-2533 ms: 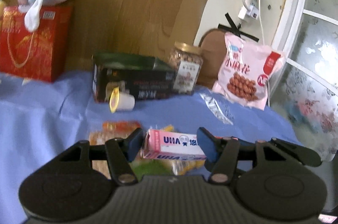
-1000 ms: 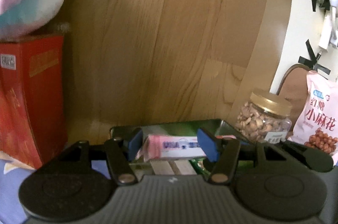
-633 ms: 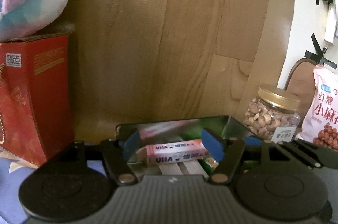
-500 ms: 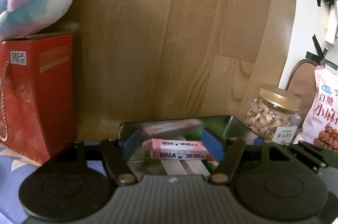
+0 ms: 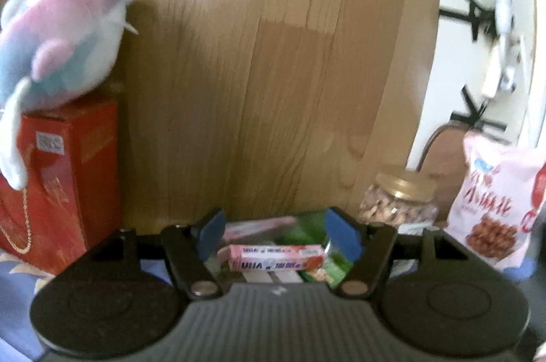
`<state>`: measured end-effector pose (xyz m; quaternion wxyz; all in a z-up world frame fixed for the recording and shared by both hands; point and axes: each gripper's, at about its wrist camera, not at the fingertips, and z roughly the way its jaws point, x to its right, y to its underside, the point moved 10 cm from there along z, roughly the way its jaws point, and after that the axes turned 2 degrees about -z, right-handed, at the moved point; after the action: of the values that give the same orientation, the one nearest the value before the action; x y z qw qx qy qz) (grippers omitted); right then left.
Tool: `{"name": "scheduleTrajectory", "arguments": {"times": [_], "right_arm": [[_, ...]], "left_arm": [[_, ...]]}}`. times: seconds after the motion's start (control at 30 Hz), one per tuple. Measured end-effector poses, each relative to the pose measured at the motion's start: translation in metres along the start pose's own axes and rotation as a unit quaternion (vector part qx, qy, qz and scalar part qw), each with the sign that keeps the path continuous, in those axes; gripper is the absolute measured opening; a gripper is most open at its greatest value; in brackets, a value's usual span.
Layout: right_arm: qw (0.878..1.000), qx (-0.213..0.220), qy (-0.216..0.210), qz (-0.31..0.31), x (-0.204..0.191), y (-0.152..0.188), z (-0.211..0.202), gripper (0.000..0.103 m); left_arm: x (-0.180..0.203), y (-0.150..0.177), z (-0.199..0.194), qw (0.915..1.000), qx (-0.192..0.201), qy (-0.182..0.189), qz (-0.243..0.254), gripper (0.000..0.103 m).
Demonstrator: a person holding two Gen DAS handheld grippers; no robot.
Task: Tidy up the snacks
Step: 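Reach the right gripper to the white yellow-lidded cup and grasp it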
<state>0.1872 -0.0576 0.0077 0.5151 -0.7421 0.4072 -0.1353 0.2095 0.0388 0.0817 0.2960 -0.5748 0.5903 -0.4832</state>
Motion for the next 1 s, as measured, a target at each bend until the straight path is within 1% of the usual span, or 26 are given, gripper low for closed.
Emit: {"name": "scheduleTrajectory", "arguments": {"times": [0.07, 0.17, 0.27, 0.33, 0.43, 0.5, 0.53, 0.63, 0.73, 0.87, 1.0], "right_arm": [[0.999, -0.029, -0.015, -0.008, -0.012, 0.010, 0.011, 0.074], [0.998, -0.057, -0.003, -0.021, -0.022, 0.025, 0.028, 0.075], [0.997, -0.080, -0.004, 0.005, -0.024, 0.035, 0.045, 0.078], [0.996, -0.091, 0.006, 0.021, -0.022, 0.038, 0.055, 0.080], [0.993, -0.108, 0.017, 0.037, -0.016, 0.043, 0.064, 0.079], [0.993, -0.110, 0.010, 0.042, -0.011, 0.045, 0.061, 0.059], [0.992, -0.120, -0.001, 0.048, -0.010, 0.047, 0.062, 0.049], [0.991, -0.122, 0.001, 0.050, -0.008, 0.048, 0.052, 0.048], [0.992, -0.115, -0.018, 0.053, -0.016, 0.050, 0.029, 0.048], [0.994, -0.100, -0.041, 0.025, -0.044, 0.061, -0.022, 0.048], [0.993, -0.092, -0.069, 0.018, -0.075, 0.087, -0.075, 0.048]], "left_arm": [[0.000, -0.005, -0.012, 0.9999, 0.008, 0.011, -0.008, 0.074], [0.002, -0.006, -0.023, 0.9996, 0.011, 0.024, -0.011, 0.075], [0.009, 0.000, -0.024, 0.9995, 0.003, 0.029, -0.009, 0.076], [0.015, 0.006, -0.020, 0.9995, -0.006, 0.032, -0.003, 0.076], [0.022, 0.016, -0.014, 0.9991, -0.020, 0.036, 0.007, 0.076], [0.023, 0.020, -0.012, 0.9990, -0.028, 0.033, 0.007, 0.076], [0.021, 0.023, -0.012, 0.9989, -0.034, 0.033, 0.002, 0.076], [0.015, 0.035, -0.020, 0.9978, -0.051, 0.036, -0.021, 0.076], [0.002, 0.054, -0.034, 0.9956, -0.072, 0.033, -0.049, 0.076], [-0.009, 0.085, -0.066, 0.9920, -0.094, 0.034, -0.077, 0.076], [-0.011, 0.125, -0.102, 0.9841, -0.128, 0.059, -0.109, 0.076]]}}
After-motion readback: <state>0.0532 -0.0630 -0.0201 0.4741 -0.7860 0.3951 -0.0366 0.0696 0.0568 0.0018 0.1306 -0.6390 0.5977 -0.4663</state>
